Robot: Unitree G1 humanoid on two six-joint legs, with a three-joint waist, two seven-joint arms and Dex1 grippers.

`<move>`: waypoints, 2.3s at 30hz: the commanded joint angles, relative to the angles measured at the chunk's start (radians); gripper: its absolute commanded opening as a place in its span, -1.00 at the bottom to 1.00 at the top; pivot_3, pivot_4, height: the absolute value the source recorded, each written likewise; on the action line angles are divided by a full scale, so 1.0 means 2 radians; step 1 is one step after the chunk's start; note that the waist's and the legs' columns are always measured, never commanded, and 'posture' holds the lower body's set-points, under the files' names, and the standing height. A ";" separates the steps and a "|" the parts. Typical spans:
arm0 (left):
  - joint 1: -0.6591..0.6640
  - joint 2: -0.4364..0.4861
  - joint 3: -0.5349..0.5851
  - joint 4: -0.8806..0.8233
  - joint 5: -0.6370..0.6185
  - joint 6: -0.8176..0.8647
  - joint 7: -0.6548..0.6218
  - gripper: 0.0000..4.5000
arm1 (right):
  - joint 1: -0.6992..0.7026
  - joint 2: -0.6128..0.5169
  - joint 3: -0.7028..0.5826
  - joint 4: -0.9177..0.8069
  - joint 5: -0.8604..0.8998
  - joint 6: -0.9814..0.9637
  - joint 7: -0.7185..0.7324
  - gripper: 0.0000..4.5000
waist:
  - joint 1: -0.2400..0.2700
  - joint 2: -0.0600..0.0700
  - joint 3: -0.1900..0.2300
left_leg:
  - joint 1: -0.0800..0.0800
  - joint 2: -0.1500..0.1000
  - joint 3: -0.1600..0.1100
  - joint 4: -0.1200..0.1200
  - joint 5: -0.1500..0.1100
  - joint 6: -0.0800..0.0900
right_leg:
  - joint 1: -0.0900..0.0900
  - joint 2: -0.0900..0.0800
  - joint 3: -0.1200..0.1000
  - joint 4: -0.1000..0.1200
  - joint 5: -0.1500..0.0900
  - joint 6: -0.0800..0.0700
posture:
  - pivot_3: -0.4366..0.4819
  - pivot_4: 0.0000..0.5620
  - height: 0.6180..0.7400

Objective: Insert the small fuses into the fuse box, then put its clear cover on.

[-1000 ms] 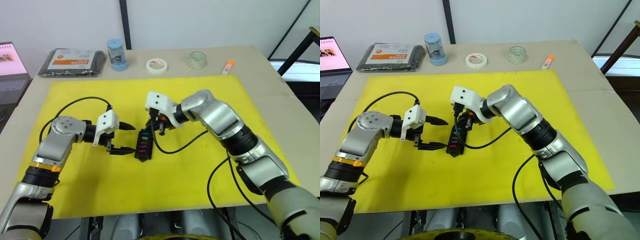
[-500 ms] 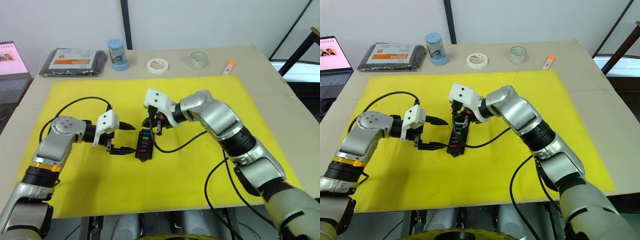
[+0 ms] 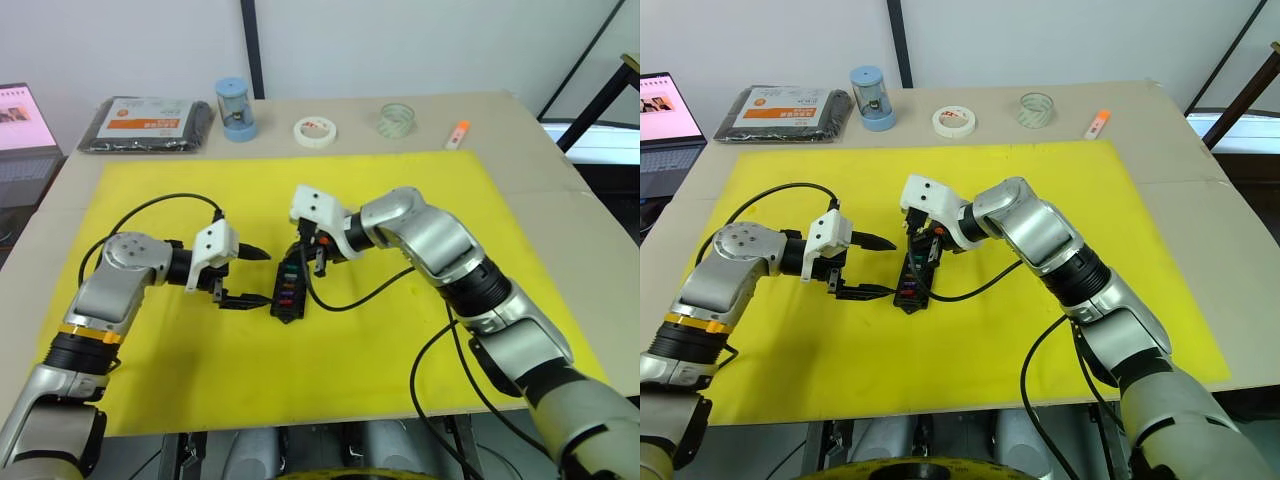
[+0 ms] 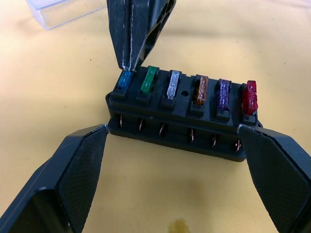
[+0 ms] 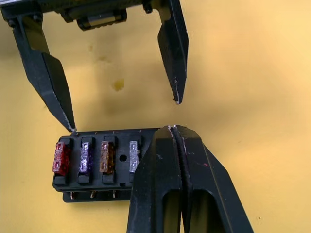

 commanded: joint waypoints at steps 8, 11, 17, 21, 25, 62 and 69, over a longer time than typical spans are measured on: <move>-0.006 0.001 0.008 -0.010 -0.007 -0.002 -0.005 1.00 | 0.006 -0.003 0.009 0.012 -0.011 -0.017 0.005 -0.98 | 0.000 0.000 0.000 | 0.000 0.000 0.000 0.000 0.000 0.000 | 0.000 0.000 0.000 0.000 0.000 0.000 | -0.05 -0.47 1.00; -0.007 0.000 0.009 -0.009 -0.007 -0.003 -0.006 1.00 | 0.009 -0.003 0.013 0.020 -0.015 -0.021 0.005 -0.98 | 0.000 0.000 0.000 | 0.000 0.000 0.000 0.000 0.000 0.000 | 0.000 0.000 0.000 0.000 0.000 0.000 | -0.05 -0.47 1.00; -0.007 0.000 0.009 -0.010 -0.007 -0.003 -0.005 1.00 | 0.013 -0.004 0.019 0.029 -0.019 -0.025 0.007 -0.98 | 0.000 0.000 0.000 | 0.000 0.000 0.000 0.000 0.000 0.000 | 0.000 0.000 0.000 0.000 0.000 0.000 | -0.05 -0.47 1.00; -0.006 0.000 0.009 -0.009 -0.008 -0.003 -0.005 1.00 | 0.010 -0.004 0.015 0.028 -0.019 -0.024 0.009 -0.98 | 0.000 0.000 0.000 | 0.000 0.000 0.000 0.000 0.000 0.000 | 0.000 0.000 0.000 0.000 0.000 0.000 | -0.05 -0.47 1.00; -0.004 0.002 0.010 -0.013 -0.009 -0.001 -0.005 1.00 | 0.001 -0.004 0.005 0.017 -0.012 -0.016 0.013 -0.98 | 0.000 0.000 0.000 | 0.000 0.000 0.000 0.000 0.000 0.000 | 0.000 0.000 0.000 0.000 0.000 0.000 | -0.05 -0.47 1.00; 0.031 0.069 0.073 -0.087 -0.072 0.080 -0.019 1.00 | 0.045 -0.103 -0.122 -0.123 0.070 -0.005 0.038 -0.98 | 0.002 0.000 0.000 | 0.000 0.000 -0.001 0.000 0.000 0.000 | 0.000 -0.001 0.000 0.000 0.000 0.000 | -0.05 -0.47 1.00; 0.108 0.145 0.156 -0.101 -0.090 0.091 -0.025 1.00 | 0.139 -0.249 -0.220 -0.167 0.115 -0.026 0.088 -0.25 | 0.002 0.000 0.000 | 0.000 0.001 -0.001 0.000 -0.001 0.001 | 0.000 -0.001 0.000 -0.001 0.000 0.000 | -0.05 -0.47 1.00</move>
